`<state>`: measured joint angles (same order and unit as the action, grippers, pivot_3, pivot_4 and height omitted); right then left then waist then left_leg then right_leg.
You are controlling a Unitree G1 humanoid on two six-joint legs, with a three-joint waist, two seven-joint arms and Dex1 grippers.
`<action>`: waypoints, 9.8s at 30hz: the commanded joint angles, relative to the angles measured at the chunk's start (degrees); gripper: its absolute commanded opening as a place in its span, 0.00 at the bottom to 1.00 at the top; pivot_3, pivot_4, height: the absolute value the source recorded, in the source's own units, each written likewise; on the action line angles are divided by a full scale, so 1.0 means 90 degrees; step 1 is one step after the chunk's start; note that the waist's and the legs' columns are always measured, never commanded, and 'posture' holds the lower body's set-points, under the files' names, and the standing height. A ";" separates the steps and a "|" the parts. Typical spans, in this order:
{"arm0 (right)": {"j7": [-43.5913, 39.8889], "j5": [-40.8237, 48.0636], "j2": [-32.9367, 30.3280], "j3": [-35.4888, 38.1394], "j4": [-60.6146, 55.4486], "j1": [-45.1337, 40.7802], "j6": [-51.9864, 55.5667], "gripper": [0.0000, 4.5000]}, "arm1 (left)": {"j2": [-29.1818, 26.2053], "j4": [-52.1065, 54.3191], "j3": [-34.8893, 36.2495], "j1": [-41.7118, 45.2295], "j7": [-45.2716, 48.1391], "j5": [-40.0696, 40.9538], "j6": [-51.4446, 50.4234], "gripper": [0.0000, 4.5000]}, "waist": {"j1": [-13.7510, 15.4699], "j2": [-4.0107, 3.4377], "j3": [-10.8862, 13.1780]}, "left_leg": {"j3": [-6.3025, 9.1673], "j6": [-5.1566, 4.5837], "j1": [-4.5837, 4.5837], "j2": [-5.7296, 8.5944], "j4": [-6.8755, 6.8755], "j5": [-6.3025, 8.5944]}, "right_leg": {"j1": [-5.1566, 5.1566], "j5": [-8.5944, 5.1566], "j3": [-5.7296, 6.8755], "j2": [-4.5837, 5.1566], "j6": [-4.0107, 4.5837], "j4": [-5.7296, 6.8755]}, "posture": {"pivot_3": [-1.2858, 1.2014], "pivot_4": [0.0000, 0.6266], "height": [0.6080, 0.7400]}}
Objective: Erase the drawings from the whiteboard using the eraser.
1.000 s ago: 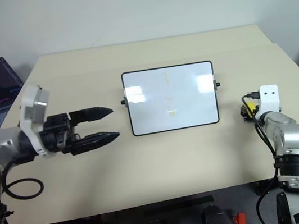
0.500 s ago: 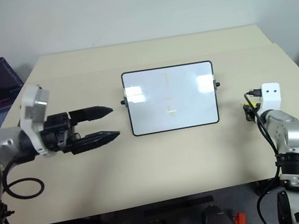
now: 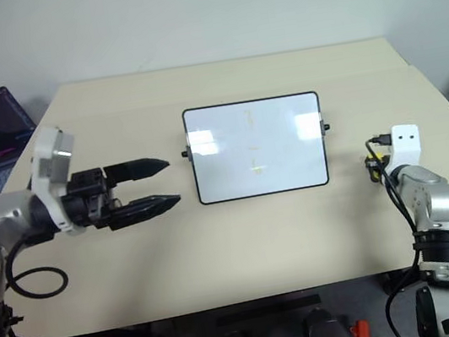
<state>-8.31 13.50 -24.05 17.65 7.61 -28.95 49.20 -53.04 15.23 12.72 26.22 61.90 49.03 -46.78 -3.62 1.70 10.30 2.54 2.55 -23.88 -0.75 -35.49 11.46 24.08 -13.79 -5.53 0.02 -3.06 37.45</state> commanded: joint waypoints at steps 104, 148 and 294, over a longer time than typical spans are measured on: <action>-0.1211 -0.1658 0.2496 -0.2721 0.3654 -0.3347 -0.4842 0.00 | 0.0339 0.0074 0.1097 -0.1198 -0.1232 -0.0343 0.0443 1.00 | -0.0172 0.0000 0.0003 | 0.0024 -0.0002 0.0005 -0.0005 -0.0051 -0.0001 | 0.0003 -0.0001 0.0006 -0.0010 0.0007 0.0062 | 0.52 0.24 1.00; -0.0333 -0.1541 0.1567 -0.2003 0.3523 -0.4020 -0.5156 0.00 | 0.0344 -0.0043 0.0958 -0.1088 -0.1125 -0.0439 0.0506 1.00 | -0.0191 -0.0001 0.0013 | 0.0024 -0.0002 0.0002 -0.0005 -0.0035 -0.0002 | 0.0008 -0.0009 0.0007 -0.0011 0.0018 0.0058 | 0.52 0.24 1.00; -0.1191 -0.2391 0.1981 -0.3325 0.3244 -0.3537 -0.4079 0.22 | 0.0350 -0.0031 0.0949 -0.1069 -0.1153 -0.0443 0.0534 1.00 | -0.0276 0.0002 0.0015 | 0.0032 -0.0002 0.0009 -0.0009 -0.0043 -0.0004 | 0.0003 -0.0012 0.0009 -0.0017 0.0030 0.0066 | 0.52 0.24 1.00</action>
<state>-17.73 -7.92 -6.91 -11.47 39.37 -61.09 11.98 -49.33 13.85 20.03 15.91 51.38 44.93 -43.13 -6.10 1.73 10.43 2.83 2.54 -23.80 -0.83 -35.83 11.42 24.12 -13.90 -5.45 -0.14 -2.81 38.04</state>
